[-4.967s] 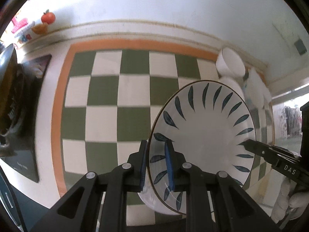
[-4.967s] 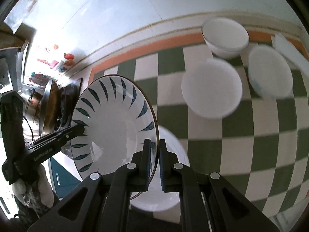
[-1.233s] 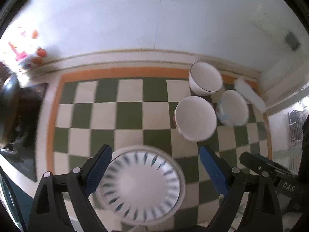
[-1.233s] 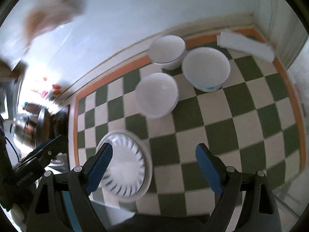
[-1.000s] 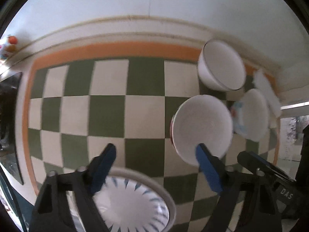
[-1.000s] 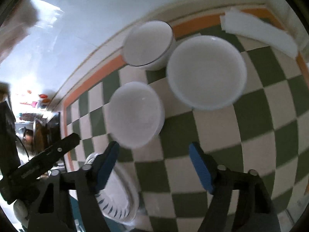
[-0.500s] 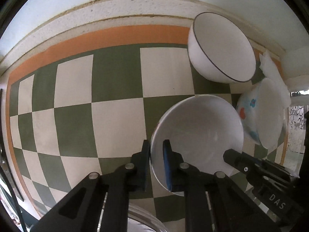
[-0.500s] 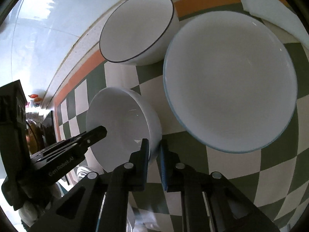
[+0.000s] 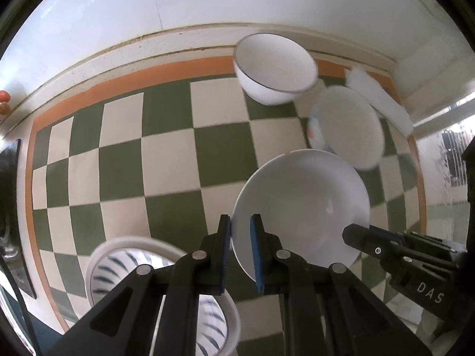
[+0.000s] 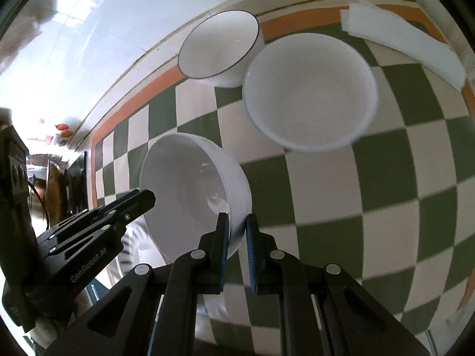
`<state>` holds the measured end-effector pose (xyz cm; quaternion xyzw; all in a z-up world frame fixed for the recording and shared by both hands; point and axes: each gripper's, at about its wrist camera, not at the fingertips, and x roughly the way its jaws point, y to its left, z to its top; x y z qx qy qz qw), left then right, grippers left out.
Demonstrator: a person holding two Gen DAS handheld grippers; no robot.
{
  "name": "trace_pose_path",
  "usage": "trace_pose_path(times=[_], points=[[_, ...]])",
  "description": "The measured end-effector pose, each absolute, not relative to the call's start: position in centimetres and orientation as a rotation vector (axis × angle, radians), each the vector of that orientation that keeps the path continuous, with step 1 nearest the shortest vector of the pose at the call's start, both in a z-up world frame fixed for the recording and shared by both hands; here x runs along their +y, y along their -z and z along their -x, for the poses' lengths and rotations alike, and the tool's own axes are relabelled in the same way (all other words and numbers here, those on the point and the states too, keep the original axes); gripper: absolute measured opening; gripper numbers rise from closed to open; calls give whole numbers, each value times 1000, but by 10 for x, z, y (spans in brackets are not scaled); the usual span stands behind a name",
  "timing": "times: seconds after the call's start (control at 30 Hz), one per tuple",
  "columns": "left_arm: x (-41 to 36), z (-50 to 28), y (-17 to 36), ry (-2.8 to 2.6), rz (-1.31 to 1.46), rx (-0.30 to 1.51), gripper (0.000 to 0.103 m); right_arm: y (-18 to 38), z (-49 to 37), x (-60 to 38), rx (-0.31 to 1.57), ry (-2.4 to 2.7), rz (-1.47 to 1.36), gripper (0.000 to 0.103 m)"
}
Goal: Organize plates and bowls
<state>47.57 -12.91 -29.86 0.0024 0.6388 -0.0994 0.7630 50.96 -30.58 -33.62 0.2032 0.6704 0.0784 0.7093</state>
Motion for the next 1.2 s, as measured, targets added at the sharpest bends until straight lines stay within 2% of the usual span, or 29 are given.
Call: trace_pose_path(times=[0.23, 0.43, 0.63, 0.87, 1.03, 1.17, 1.2], points=[[-150, -456, 312, 275, -32, 1426, 11, 325, -458, -330, 1489, -152, -464, 13], [-159, -441, 337, 285, -72, 1481, 11, 349, -431, -337, 1529, -137, -481, 14], [-164, -433, 352, 284, -99, 1505, 11, 374, -423, -336, 1562, -125, -493, 13], [-168, -433, 353, 283, -122, 1508, 11, 377, -424, -334, 1567, -127, -478, 13], [-162, -434, 333, 289, -56, 1519, 12, 373, -431, -343, 1589, -129, -510, 16], [-157, -450, 289, 291, 8, 1428, 13, 346, -442, -373, 1529, -116, -569, 17], [-158, -458, 279, 298, 30, 1405, 16, 338, -446, -380, 1508, -112, -577, 20]])
